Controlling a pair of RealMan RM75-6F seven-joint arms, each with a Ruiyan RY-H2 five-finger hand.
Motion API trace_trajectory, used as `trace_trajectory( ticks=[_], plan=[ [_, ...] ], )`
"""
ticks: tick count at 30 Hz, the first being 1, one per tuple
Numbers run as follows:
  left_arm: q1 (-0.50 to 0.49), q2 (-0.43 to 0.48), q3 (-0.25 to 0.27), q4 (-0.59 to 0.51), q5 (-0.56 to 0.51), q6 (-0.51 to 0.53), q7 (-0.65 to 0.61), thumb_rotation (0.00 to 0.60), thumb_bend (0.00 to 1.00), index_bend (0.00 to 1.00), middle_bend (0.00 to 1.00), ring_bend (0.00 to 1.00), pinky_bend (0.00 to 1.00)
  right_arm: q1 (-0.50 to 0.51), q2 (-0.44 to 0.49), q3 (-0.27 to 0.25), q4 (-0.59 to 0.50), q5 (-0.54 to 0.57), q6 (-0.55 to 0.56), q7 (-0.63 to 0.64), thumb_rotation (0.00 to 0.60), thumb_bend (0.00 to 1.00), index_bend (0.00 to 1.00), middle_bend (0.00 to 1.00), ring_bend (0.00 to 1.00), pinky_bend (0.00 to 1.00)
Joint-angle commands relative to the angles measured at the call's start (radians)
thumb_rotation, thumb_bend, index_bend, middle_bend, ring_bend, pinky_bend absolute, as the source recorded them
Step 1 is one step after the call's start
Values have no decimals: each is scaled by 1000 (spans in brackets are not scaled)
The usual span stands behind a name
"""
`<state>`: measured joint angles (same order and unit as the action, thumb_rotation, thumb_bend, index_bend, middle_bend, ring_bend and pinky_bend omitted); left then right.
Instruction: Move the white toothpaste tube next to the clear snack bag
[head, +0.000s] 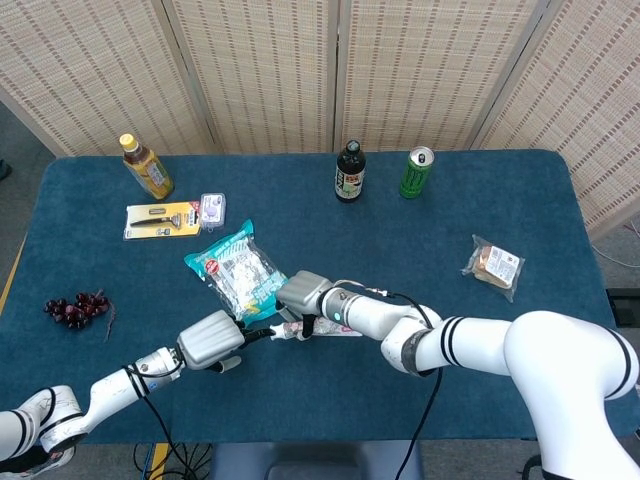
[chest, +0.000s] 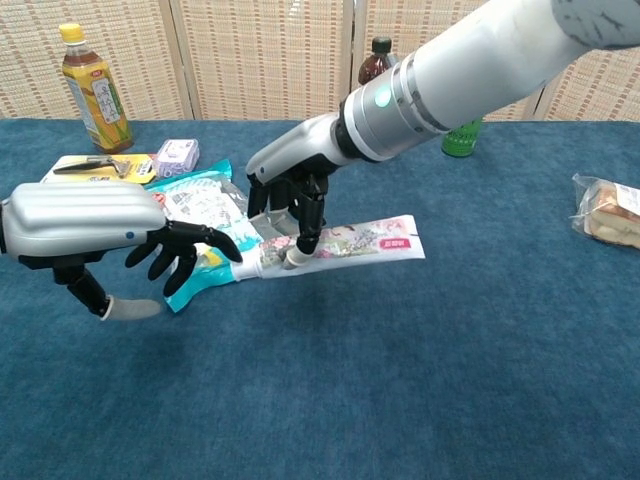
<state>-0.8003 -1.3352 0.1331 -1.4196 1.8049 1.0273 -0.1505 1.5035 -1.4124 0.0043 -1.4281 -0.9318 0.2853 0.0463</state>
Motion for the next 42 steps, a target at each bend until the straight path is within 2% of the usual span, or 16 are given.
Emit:
trace_trajectory(
  ticks=[1, 13, 42],
  plan=[
    [1, 0, 1, 2, -2, -2, 1, 600, 331, 167, 521, 506, 574, -6, 5, 4, -2, -4, 1, 2, 600, 1000, 970, 832, 663, 423],
    [1, -8, 6, 14, -9, -11, -2, 600, 331, 167, 521, 502, 575, -48, 20, 38, -3, -42, -5, 29, 600, 1000, 999, 857, 690, 424],
    [-4, -1, 4, -2, -21, -21, 7, 600, 331, 167, 521, 495, 575, -148, 50, 132, -20, -148, -21, 111, 600, 1000, 1000, 866, 709, 424]
  ],
)
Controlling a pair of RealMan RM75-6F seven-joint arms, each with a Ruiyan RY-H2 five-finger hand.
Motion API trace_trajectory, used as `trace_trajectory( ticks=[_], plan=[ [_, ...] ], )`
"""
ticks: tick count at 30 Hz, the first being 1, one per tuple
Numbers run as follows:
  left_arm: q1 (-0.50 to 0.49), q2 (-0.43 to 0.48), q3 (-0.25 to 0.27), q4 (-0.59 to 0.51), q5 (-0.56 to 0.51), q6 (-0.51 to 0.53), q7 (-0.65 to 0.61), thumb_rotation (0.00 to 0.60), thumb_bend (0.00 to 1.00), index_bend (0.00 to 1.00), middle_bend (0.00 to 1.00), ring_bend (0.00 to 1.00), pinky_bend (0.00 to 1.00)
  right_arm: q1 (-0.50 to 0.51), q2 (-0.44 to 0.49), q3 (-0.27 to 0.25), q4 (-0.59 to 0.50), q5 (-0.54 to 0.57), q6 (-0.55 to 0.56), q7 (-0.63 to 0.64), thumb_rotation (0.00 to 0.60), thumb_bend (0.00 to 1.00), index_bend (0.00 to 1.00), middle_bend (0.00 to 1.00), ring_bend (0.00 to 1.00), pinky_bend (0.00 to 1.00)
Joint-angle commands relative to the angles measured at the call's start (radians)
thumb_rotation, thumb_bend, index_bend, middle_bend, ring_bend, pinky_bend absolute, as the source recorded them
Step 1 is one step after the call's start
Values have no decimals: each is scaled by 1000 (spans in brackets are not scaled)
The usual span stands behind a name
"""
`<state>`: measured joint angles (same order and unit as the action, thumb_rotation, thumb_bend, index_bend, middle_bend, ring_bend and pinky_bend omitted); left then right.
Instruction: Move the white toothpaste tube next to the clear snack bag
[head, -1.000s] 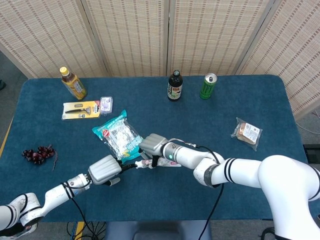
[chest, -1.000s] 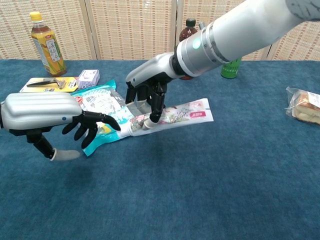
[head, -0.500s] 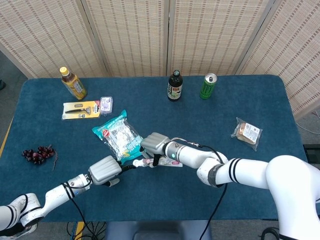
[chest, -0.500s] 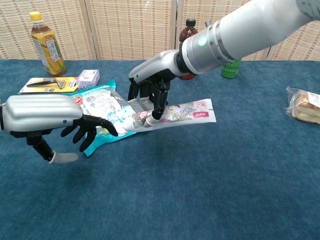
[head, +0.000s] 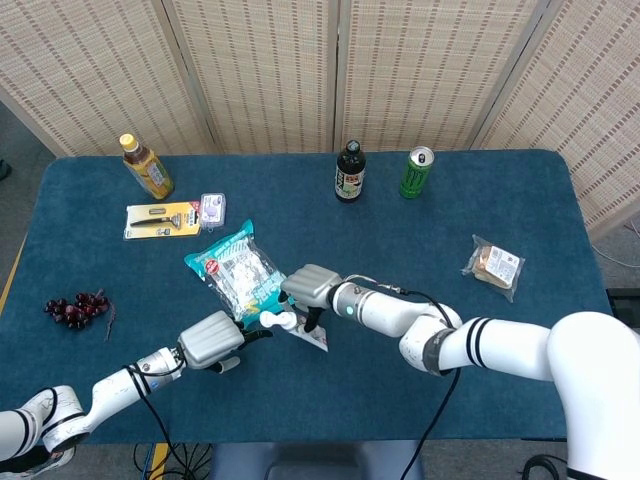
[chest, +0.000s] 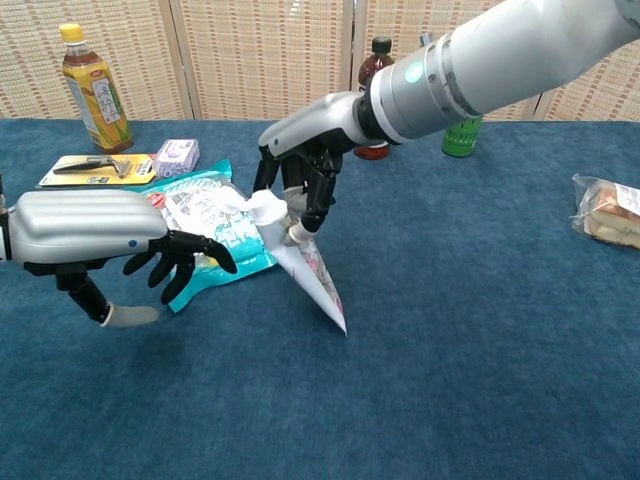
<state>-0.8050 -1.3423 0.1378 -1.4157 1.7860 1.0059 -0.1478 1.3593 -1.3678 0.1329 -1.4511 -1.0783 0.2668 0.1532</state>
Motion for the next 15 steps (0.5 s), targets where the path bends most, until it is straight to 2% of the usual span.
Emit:
trace_trajectory(
  ticks=[1, 9, 15],
  plan=[
    [1, 10, -1, -9, -4, 1, 7, 600, 331, 167, 521, 495, 575, -6, 8, 5, 3, -1, -4, 7, 600, 1000, 1000, 867, 710, 424],
    [8, 50, -19, -40, -32, 5, 33, 600, 331, 167, 521, 492, 576, -7, 60, 13, -10, 10, -38, 24, 600, 1000, 1000, 867, 711, 424],
    [13, 67, -33, -53, -65, -8, 48, 600, 331, 167, 520, 488, 575, 24, 97, 0, -17, 34, -80, 21, 600, 1000, 1000, 867, 711, 424]
  ],
)
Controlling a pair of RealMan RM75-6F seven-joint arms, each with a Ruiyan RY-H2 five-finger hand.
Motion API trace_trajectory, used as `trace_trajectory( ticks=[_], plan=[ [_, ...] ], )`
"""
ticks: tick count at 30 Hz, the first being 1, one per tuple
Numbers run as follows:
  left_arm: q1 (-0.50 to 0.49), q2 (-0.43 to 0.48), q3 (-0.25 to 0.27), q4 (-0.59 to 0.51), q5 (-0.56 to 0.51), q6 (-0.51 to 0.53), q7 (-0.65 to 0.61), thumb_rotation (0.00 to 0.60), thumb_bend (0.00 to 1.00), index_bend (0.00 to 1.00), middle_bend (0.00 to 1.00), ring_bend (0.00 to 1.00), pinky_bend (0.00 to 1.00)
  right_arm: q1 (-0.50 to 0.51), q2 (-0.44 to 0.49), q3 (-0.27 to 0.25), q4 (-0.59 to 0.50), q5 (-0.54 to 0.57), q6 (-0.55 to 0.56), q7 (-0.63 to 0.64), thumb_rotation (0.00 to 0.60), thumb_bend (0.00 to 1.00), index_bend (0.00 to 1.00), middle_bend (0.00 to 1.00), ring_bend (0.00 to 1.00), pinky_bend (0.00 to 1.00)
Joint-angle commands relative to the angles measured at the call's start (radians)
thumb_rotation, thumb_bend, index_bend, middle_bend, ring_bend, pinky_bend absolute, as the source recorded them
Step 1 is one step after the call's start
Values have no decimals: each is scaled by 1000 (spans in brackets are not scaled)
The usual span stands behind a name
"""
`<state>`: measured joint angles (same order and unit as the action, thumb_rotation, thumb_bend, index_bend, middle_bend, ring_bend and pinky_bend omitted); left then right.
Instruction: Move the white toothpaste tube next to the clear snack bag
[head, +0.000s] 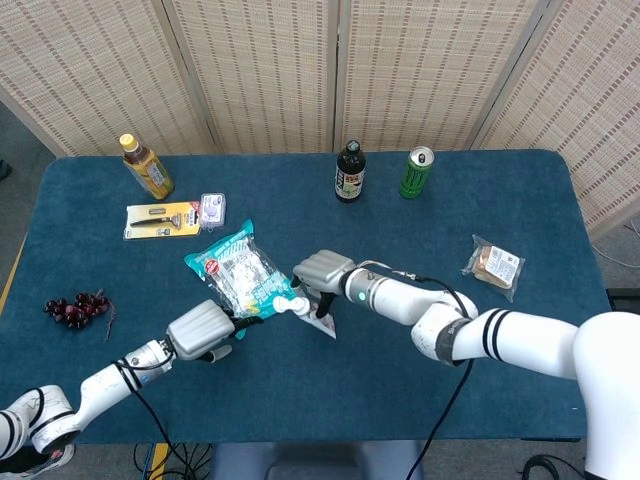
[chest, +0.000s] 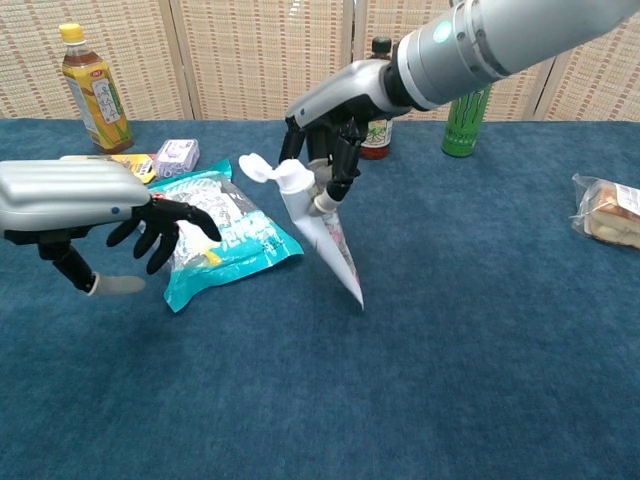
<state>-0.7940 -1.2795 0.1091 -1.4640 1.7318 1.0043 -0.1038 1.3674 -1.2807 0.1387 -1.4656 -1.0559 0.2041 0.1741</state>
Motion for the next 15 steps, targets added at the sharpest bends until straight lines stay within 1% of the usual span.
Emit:
trace_trajectory(
  ticks=[1, 3, 6, 8, 9, 10, 11, 12, 13, 14, 15],
  plan=[
    [3, 6, -6, -6, -15, -9, 5, 600, 331, 167, 520, 488, 575, 22, 11, -8, -2, 16, -23, 0, 600, 1000, 1000, 867, 711, 424],
    [5, 9, -6, -10, -19, -12, 11, 600, 331, 167, 520, 488, 577, 37, 13, -13, -1, 22, -39, 0, 600, 1000, 1000, 868, 711, 420],
    [11, 17, -5, -20, -22, -13, 25, 600, 331, 167, 520, 487, 575, 67, 11, -37, 11, 26, -62, -12, 600, 1000, 1000, 876, 709, 387],
    [14, 22, -6, -25, -25, -12, 30, 600, 331, 167, 517, 485, 575, 83, 10, -52, 12, 30, -76, -15, 600, 1000, 989, 838, 683, 371],
    [15, 25, -7, -27, -28, -13, 31, 600, 331, 167, 514, 482, 575, 90, 8, -59, 12, 34, -76, -15, 600, 1000, 954, 803, 652, 362],
    [16, 27, -8, -28, -31, -14, 32, 600, 331, 167, 512, 480, 574, 92, 6, -64, 12, 36, -66, -17, 600, 996, 890, 754, 608, 354],
    [17, 29, -9, -29, -33, -15, 34, 600, 331, 167, 511, 478, 576, 93, 4, -68, 12, 39, -53, -18, 600, 955, 814, 708, 570, 348],
    [19, 31, -10, -30, -35, -16, 36, 600, 331, 167, 509, 477, 576, 92, 2, -71, 9, 44, -33, -18, 600, 836, 714, 643, 525, 343],
    [20, 32, -10, -31, -36, -17, 36, 600, 331, 167, 508, 476, 575, 91, 1, -74, 7, 49, -17, -20, 600, 654, 615, 579, 485, 340],
    [20, 32, -10, -32, -36, -17, 38, 600, 331, 166, 507, 474, 576, 90, 1, -77, 4, 53, -3, -22, 600, 441, 500, 506, 437, 336],
    [21, 33, -10, -32, -36, -17, 40, 600, 331, 166, 506, 473, 577, 90, 1, -79, -1, 60, 9, -22, 600, 283, 406, 444, 393, 329]
  ],
)
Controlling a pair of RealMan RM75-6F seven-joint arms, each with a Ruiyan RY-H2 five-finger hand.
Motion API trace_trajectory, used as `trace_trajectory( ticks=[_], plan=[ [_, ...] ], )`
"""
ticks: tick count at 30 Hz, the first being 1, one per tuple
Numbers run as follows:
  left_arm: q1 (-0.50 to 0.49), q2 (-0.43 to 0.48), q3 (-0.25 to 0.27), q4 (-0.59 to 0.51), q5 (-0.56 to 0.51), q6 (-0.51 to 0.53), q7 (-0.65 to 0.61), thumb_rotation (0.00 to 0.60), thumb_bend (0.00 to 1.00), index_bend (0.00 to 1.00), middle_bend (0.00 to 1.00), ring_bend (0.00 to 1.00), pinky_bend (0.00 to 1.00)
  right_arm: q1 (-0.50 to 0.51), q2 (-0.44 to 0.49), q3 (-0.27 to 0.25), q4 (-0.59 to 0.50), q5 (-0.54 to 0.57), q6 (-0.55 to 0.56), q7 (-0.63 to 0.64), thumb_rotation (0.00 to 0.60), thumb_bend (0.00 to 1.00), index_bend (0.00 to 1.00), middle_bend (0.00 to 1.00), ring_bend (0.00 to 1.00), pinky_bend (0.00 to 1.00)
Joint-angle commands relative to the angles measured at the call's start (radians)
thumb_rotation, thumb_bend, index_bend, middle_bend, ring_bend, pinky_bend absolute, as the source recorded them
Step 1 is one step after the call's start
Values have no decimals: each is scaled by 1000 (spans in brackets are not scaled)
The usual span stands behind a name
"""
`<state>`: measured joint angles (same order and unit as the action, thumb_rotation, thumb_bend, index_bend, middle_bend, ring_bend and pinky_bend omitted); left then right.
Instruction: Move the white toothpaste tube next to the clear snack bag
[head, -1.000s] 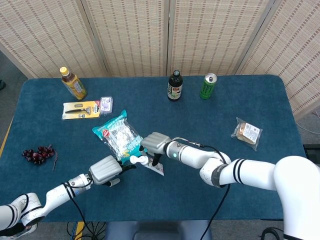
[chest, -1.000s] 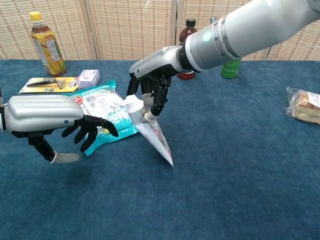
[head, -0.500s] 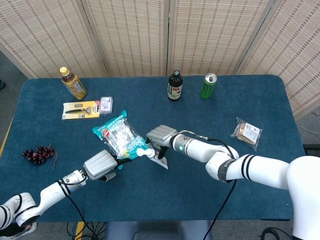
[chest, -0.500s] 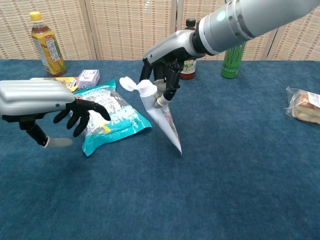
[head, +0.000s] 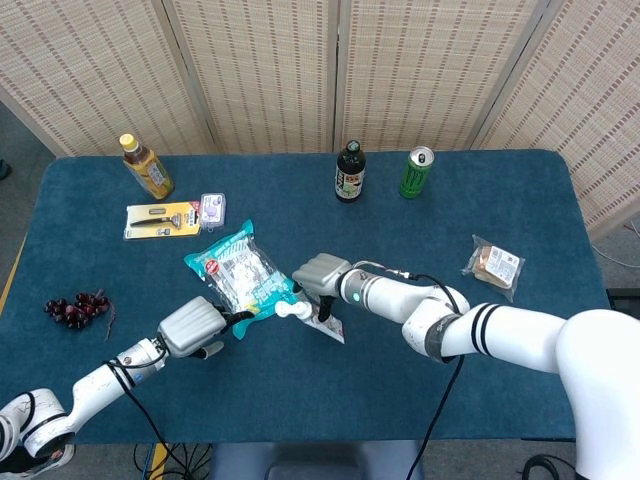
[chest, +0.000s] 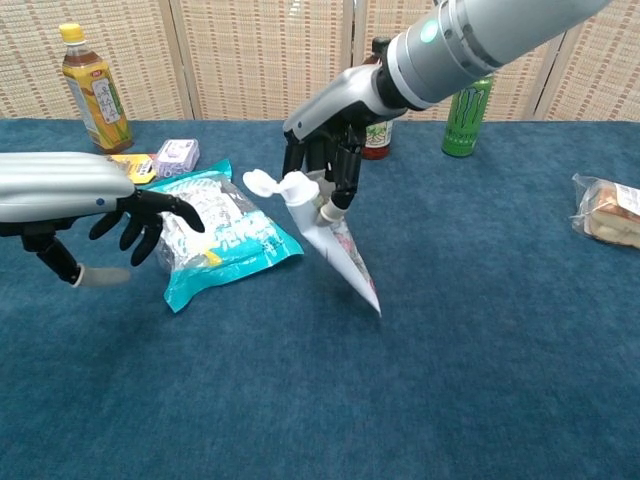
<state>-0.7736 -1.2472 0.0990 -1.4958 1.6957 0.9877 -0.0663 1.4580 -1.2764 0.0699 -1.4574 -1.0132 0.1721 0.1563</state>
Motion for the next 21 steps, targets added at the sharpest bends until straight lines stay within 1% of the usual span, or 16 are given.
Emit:
trace_trajectory(
  ticks=[1, 2, 3, 4, 6, 8, 14, 17, 21],
  plan=[
    [1, 1, 0, -1, 0, -3, 5, 600, 331, 166, 505, 472, 576, -1, -2, -11, -13, 22, 54, -7, 600, 136, 297, 372, 341, 319],
    [2, 1, 0, -1, -1, -4, 7, 600, 331, 165, 504, 470, 576, -2, -2, -13, -18, 29, 72, -11, 600, 70, 227, 321, 303, 309],
    [2, 1, -2, -2, -2, -5, 8, 600, 331, 165, 503, 469, 576, -4, -2, -15, -22, 34, 92, -17, 600, 10, 140, 243, 248, 294],
    [2, 1, -3, -3, -3, -6, 10, 600, 331, 165, 502, 468, 576, -6, -3, -16, -25, 39, 106, -21, 600, 0, 79, 195, 219, 286],
    [3, 1, -5, -6, -5, -7, 9, 600, 331, 165, 501, 465, 576, -9, -1, -16, -32, 53, 123, -23, 600, 0, 17, 141, 196, 281],
    [3, 2, -7, -8, -7, -9, 11, 600, 331, 165, 500, 464, 576, -12, 4, -14, -37, 67, 141, -26, 600, 0, 0, 124, 191, 281],
    [9, 5, -14, -7, -18, -10, 25, 600, 331, 165, 498, 459, 576, -34, 37, -12, -66, 91, 184, -35, 600, 0, 0, 124, 189, 281],
    [17, 9, -28, 3, -44, -9, 42, 600, 331, 164, 489, 448, 574, -69, 85, -21, -100, 99, 241, -50, 600, 0, 0, 126, 182, 281],
    [39, 22, -45, 7, -85, 6, 54, 600, 331, 164, 458, 417, 571, -136, 157, -51, -172, 102, 353, -98, 600, 0, 0, 173, 182, 281]
  ],
)
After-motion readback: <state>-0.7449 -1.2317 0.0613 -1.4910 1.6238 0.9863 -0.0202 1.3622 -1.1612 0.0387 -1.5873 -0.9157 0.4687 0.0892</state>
